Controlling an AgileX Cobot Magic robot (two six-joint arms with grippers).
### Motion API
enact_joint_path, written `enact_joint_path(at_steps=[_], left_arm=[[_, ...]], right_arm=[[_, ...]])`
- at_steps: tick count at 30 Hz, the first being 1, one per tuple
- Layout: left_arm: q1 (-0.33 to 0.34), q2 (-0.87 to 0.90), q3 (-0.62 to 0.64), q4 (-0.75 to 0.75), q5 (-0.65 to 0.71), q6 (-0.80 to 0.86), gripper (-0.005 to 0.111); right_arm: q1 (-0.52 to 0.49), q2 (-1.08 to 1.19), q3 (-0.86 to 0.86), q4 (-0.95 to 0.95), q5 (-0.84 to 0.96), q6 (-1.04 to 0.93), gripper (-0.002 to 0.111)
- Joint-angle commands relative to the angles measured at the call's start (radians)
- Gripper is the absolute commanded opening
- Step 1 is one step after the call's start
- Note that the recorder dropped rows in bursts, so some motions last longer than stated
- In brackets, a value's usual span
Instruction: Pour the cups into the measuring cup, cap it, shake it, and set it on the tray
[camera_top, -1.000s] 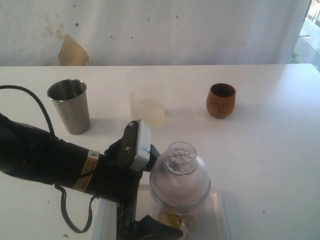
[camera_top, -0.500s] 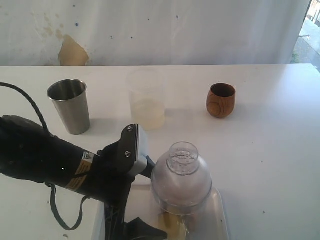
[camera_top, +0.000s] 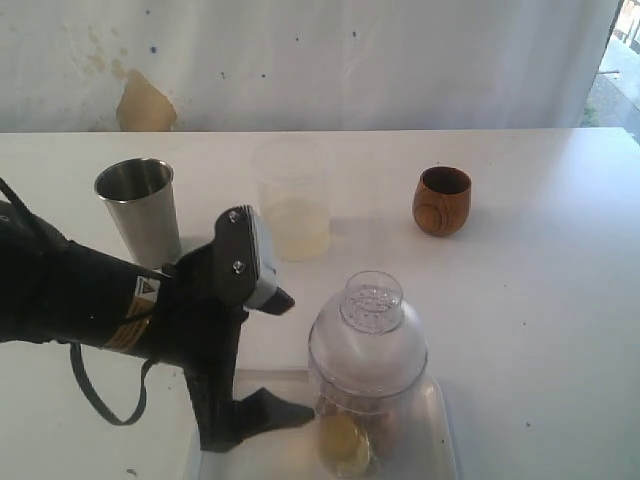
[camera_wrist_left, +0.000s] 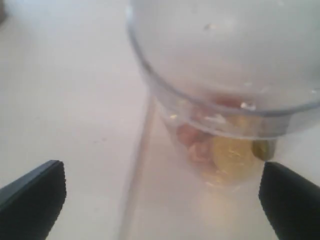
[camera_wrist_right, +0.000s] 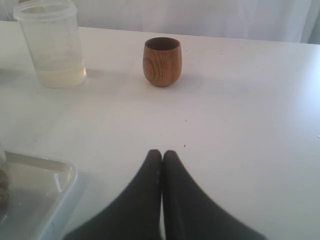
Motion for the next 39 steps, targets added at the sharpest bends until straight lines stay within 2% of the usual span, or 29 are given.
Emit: enact_joint_path(at_steps=[1, 10, 14, 17, 23, 31, 39], left_arm=[[-0.003, -0.070, 0.006, -0.001, 0.203, -0.097, 0.105], [-0.003, -0.179, 0.006, -0.001, 0.396, -0.106, 0.105], [-0.003, -0.247, 0.006, -0.006, 0.535, -0.213, 0.105], [-0.003, -0.321, 0.006, -0.144, 0.671, -0.278, 0.105], [-0.003, -0.495, 0.006, -0.420, 0.908, -0.233, 0.105], [-0.003, -0.808, 0.014, -0.818, 0.915, 0.154, 0.105], [-0.003, -1.155, 0.137, -0.826, 0.918, 0.177, 0.105]], right_arm=[[-0.005, -0.005, 0.005, -0.003, 0.000, -0.002, 0.000], [-0.005, -0.005, 0.005, -0.003, 0.000, -0.002, 0.000], [-0.005, -0.005, 0.005, -0.003, 0.000, -0.002, 0.000], [-0.005, -0.005, 0.005, -0.003, 0.000, -0.002, 0.000], [-0.005, -0.005, 0.005, -0.003, 0.000, -0.002, 0.000], [-0.005, -0.005, 0.005, -0.003, 0.000, -0.002, 0.000], [-0.005, -0.005, 0.005, -0.003, 0.000, -0.002, 0.000]])
